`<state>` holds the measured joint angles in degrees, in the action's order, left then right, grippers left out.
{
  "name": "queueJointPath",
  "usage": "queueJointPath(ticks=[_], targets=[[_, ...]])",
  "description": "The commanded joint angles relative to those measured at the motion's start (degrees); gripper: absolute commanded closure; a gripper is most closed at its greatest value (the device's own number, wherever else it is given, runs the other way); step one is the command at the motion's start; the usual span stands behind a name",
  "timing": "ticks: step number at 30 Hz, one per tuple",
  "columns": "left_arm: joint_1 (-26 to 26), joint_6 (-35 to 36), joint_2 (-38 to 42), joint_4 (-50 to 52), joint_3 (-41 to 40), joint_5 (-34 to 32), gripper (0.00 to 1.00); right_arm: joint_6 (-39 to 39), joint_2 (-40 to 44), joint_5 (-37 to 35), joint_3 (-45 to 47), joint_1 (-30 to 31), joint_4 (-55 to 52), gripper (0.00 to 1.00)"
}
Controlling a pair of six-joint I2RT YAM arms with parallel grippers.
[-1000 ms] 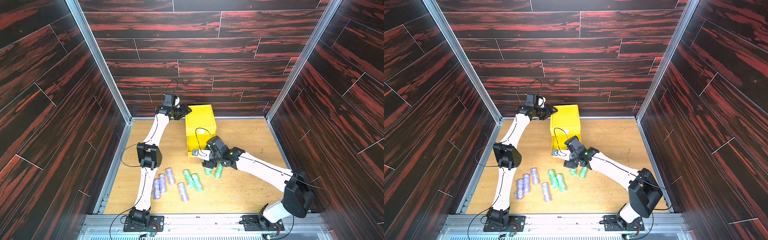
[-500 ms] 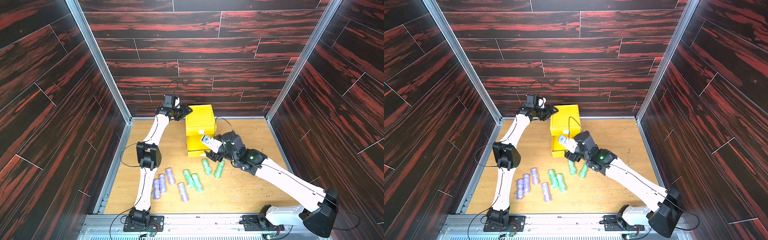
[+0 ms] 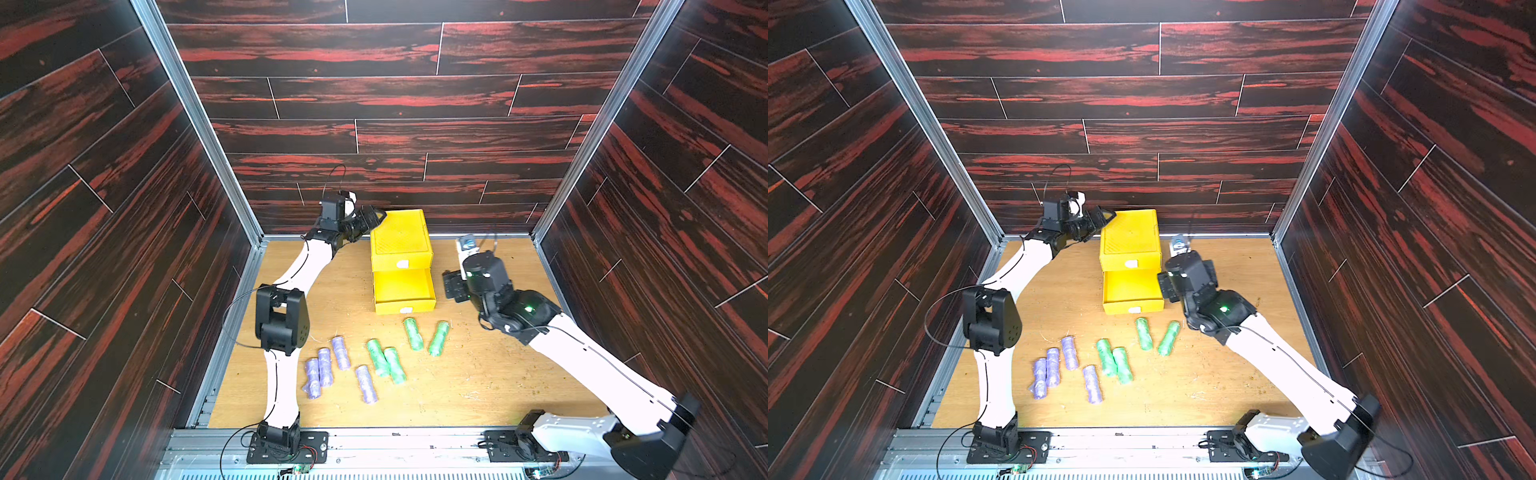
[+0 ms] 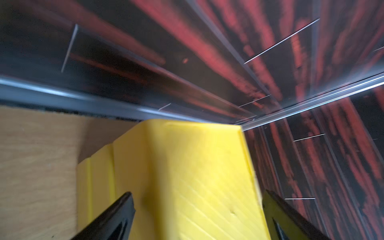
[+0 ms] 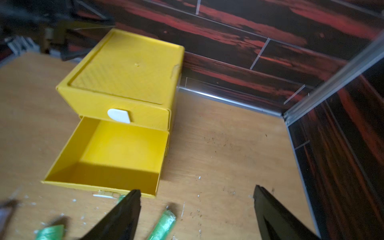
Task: Sort the rolls of trash bags by color and place them into the drawer
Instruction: Open the drawer in the storage box, then pick up the roll of trash bags from the center of the board.
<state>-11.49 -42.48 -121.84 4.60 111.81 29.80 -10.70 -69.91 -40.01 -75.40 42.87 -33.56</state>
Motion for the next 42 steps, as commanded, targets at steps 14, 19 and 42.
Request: queueJointPath(ticks=[14, 19, 42], targets=[[1.7, 13.1, 35.3, 18.9, -15.3, -20.2, 0.06, -37.3, 2.4, 23.5, 12.4, -0.5, -17.7, 0.19], [1.9, 17.5, 46.9, 20.6, -31.8, -26.4, 0.05, -39.1, 3.3, 30.1, 20.5, -0.5, -11.3, 0.27], [5.3, 19.7, 58.3, 14.5, -53.6, -27.9, 0.04, -43.0, -17.7, 34.5, 23.0, -5.2, 2.9, 0.3]])
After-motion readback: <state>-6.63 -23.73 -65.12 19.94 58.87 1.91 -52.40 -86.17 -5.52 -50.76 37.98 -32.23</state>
